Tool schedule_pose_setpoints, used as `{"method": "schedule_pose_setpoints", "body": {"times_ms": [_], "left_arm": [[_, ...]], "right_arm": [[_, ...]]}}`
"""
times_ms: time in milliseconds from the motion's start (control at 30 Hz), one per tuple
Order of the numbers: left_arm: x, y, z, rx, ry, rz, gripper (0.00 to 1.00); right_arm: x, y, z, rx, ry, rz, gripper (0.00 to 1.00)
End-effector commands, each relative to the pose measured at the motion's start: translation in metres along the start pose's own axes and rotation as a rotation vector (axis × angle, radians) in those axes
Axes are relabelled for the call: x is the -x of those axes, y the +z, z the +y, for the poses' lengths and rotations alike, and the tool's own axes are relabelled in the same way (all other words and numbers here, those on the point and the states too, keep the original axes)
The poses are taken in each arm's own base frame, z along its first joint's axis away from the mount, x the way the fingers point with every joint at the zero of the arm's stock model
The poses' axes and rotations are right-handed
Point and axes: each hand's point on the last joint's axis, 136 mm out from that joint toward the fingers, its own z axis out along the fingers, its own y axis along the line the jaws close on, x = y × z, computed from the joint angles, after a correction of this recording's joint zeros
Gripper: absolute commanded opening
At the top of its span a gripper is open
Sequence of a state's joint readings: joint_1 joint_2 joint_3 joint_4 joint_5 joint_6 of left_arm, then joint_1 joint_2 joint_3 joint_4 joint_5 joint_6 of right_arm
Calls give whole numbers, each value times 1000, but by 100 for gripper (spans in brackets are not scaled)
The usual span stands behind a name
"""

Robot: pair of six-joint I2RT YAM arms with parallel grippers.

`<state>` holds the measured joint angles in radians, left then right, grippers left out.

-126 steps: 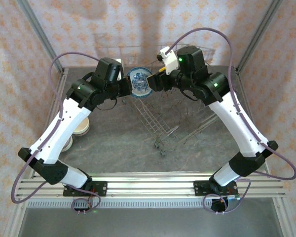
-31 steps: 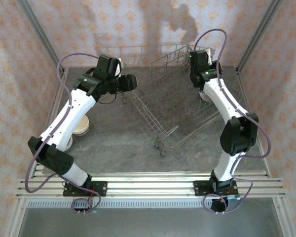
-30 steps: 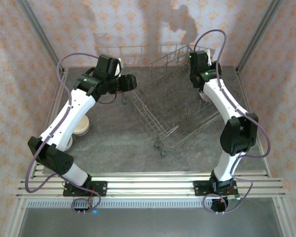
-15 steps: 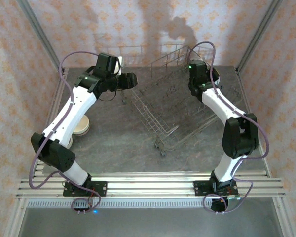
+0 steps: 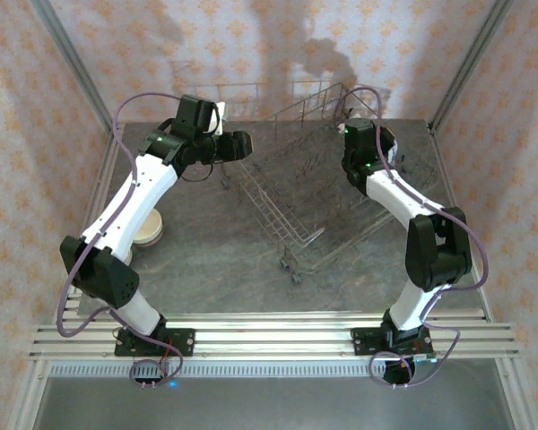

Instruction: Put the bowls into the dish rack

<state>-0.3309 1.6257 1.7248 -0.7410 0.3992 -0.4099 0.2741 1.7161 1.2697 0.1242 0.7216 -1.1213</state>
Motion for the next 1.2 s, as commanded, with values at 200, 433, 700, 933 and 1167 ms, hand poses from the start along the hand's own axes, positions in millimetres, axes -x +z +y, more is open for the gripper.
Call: {"method": "schedule_pose_setpoints", "body": {"times_ms": [200, 433, 700, 933, 1167], "left_arm": [[0, 4, 1, -33, 29, -3, 63], [-3, 3, 1, -55, 49, -8, 63], [-3, -1, 5, -83, 44, -27, 63], [-3, -4, 8, -96, 47, -36, 63], [-4, -3, 8, -108, 47, -39, 63]], "right_arm": [[15, -18, -30, -122, -17, -72, 0], [25, -21, -31, -196, -73, -86, 0], [23, -22, -12, -163, -170, -93, 0], [17, -21, 6, -117, -230, -73, 0], [6, -18, 22, -78, -321, -28, 0]]}}
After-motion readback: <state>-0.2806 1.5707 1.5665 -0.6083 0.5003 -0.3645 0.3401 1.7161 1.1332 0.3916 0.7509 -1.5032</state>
